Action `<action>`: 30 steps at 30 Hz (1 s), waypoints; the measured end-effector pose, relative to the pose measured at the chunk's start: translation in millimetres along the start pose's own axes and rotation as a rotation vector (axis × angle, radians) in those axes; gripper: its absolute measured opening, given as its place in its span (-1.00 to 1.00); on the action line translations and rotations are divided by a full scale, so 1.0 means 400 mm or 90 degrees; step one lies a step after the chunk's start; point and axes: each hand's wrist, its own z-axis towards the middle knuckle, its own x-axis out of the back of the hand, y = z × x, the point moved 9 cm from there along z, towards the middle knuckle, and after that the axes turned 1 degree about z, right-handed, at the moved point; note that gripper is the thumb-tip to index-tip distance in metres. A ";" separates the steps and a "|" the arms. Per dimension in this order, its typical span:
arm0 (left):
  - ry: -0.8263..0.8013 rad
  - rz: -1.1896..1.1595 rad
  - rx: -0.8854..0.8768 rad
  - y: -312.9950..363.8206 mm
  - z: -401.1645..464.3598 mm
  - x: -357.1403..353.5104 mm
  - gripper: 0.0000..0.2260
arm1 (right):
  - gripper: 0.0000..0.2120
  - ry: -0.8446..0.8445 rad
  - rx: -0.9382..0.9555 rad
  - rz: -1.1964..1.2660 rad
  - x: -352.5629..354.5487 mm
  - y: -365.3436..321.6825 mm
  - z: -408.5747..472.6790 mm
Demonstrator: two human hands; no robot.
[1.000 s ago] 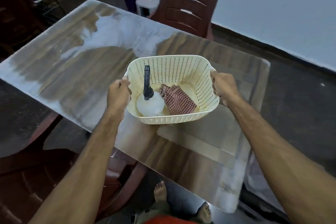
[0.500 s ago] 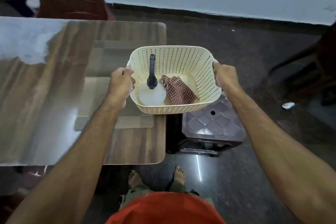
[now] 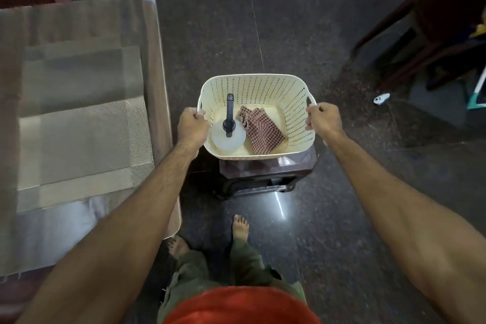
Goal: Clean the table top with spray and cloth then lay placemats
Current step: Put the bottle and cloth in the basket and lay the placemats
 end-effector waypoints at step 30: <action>-0.044 0.058 0.049 -0.185 0.131 -0.154 -0.80 | -0.82 -0.031 0.003 -0.120 -0.100 0.182 0.156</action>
